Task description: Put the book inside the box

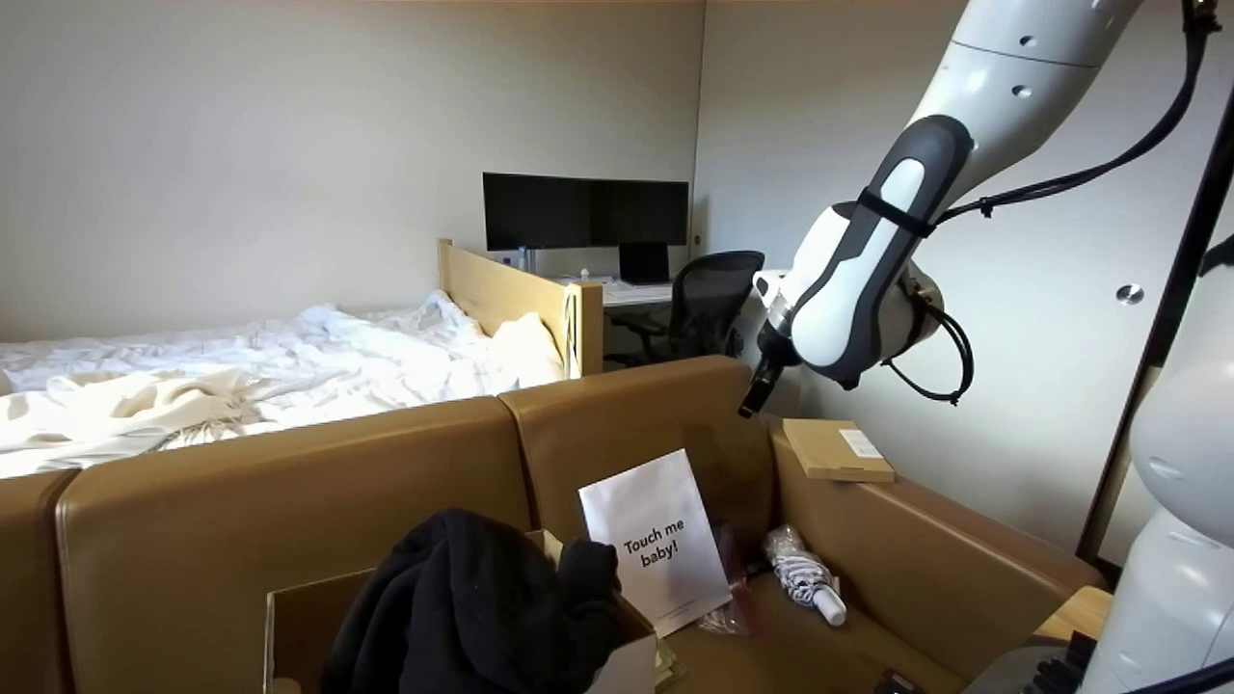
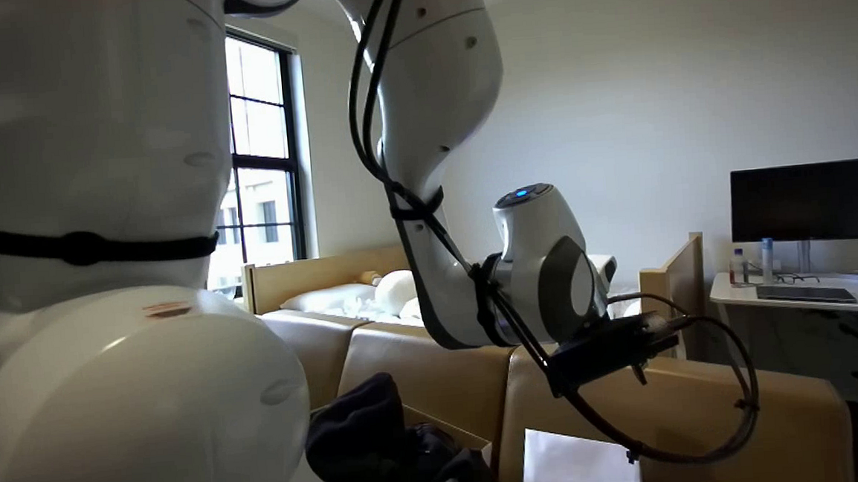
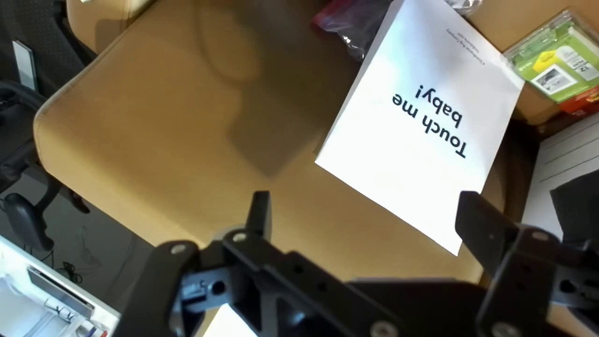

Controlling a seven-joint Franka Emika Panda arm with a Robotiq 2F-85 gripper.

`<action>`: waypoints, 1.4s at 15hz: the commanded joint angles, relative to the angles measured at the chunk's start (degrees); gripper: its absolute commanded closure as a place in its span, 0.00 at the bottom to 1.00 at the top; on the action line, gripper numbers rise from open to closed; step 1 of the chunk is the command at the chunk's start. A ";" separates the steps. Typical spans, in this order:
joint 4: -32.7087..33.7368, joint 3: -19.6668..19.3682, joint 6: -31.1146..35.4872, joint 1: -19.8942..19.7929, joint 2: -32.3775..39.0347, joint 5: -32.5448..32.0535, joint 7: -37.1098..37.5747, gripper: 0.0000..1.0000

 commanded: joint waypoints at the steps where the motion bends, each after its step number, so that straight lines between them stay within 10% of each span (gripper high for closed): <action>1: 0.72 0.82 -0.18 -1.02 0.54 -1.38 1.00 0.00; 4: -0.89 -11.11 16.03 5.99 5.83 4.21 -13.40 0.00; 9: -0.05 -19.74 10.04 13.79 -2.18 12.84 -33.23 0.00; 17: 0.84 -20.04 9.76 13.47 -14.43 16.16 -54.74 0.00; 21: 0.65 -14.91 9.66 4.56 -19.91 17.58 -66.49 0.00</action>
